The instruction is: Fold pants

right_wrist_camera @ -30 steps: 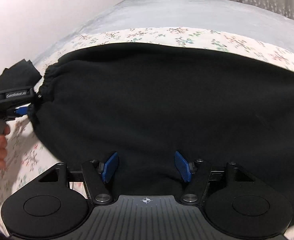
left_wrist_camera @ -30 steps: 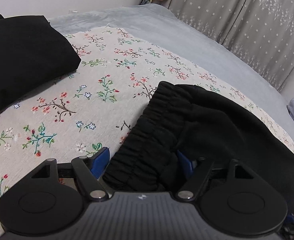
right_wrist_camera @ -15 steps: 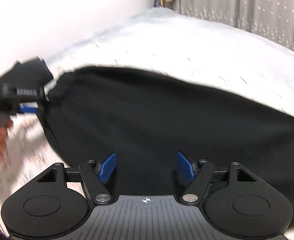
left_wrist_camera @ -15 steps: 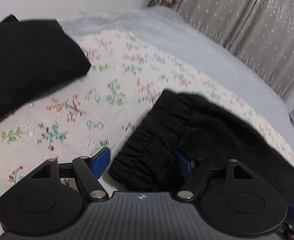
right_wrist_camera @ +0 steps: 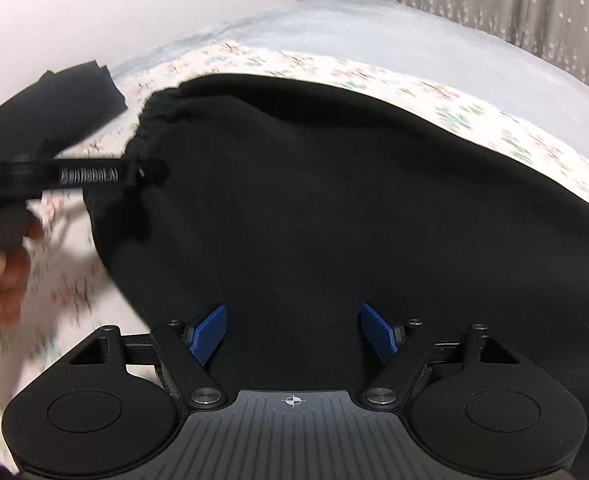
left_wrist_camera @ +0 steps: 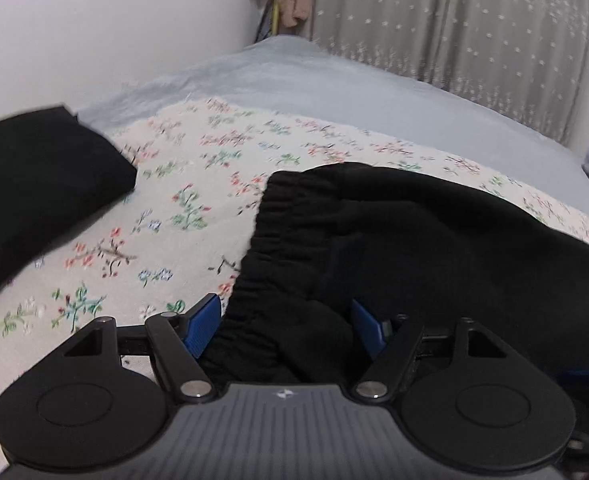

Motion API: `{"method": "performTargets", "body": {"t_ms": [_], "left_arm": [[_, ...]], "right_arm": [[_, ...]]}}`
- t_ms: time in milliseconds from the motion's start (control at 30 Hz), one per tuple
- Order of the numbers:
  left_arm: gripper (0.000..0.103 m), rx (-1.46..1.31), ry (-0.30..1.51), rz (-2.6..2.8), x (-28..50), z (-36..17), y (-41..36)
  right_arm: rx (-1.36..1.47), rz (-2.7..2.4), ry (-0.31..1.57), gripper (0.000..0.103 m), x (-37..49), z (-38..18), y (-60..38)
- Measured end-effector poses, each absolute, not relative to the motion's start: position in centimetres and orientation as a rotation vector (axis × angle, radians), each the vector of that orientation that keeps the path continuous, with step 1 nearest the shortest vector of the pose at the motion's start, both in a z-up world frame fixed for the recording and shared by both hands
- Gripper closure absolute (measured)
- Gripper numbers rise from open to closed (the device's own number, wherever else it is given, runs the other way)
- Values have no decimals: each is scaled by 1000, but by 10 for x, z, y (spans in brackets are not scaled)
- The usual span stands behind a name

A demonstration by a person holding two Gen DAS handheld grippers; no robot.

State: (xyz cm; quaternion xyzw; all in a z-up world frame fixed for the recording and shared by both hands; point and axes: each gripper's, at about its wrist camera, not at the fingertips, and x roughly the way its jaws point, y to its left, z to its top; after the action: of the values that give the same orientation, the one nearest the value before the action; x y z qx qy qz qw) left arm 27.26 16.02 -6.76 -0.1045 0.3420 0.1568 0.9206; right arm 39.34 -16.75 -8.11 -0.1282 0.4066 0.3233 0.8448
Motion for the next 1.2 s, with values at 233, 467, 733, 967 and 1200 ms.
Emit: {"method": "performTargets", "body": {"t_ms": [233,467,733,967,1200], "left_arm": [[11,-249,723,337,269,-71,170],[12,-189,712,356,271,-70,163],[12,-297,721,349,269,-66,178],[13,-248,635,381,258,-36,156],[13,-153,614,284,252,-29,109]], "right_arm": [[-73,645,826,17,394,-86,-301],[79,481,766,18,398,-90,-422],[145,168,759,14,387,-96,-512],[719,-32,615,14,373,-102,-635],[795,-158,573,14,392,-110,-690]]}}
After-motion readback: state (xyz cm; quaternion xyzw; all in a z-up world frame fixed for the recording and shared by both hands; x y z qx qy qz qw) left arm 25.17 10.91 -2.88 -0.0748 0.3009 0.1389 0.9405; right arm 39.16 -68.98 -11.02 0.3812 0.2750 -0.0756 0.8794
